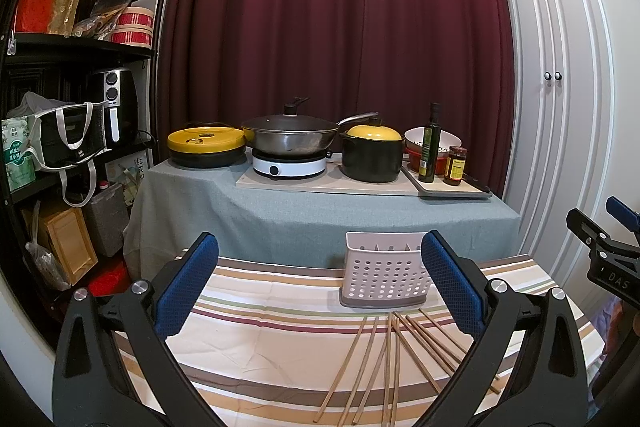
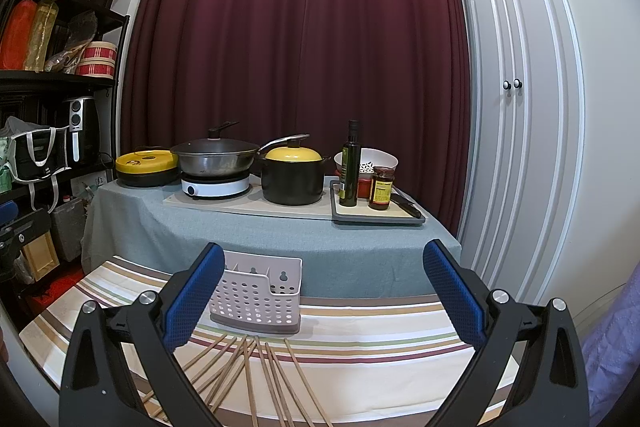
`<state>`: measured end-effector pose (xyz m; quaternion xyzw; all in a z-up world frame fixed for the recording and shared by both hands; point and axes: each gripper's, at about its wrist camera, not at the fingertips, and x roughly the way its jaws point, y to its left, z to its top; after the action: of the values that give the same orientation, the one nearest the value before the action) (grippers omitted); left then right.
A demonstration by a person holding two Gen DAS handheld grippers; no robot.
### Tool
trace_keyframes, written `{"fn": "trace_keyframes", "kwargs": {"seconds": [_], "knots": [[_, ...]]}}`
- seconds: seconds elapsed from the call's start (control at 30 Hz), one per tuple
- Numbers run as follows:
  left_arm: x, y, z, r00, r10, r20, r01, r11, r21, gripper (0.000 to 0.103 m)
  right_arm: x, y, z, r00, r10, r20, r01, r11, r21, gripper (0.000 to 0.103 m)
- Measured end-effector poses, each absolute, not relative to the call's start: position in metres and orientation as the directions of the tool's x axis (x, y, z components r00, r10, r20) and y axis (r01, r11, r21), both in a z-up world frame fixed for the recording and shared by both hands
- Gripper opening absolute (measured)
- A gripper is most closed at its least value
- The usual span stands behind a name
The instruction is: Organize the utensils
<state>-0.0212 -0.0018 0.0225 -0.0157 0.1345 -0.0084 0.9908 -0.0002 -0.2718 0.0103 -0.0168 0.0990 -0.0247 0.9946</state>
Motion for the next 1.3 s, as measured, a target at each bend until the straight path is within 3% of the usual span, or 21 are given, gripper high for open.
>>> {"fn": "trace_keyframes", "kwargs": {"seconds": [1.03,1.3], "knots": [[-0.018,-0.015,0.024,0.965,-0.035,-0.261,0.027,0.999,-0.032,0.099,0.003,-0.281,0.02,0.98,-0.062,-0.189,0.054,0.998,-0.045,0.097],[-0.01,-0.013,0.004,0.966,-0.039,-0.255,0.037,0.999,-0.01,0.099,0.004,-0.29,0.008,0.979,-0.066,-0.192,0.059,0.997,-0.046,0.097]]}}
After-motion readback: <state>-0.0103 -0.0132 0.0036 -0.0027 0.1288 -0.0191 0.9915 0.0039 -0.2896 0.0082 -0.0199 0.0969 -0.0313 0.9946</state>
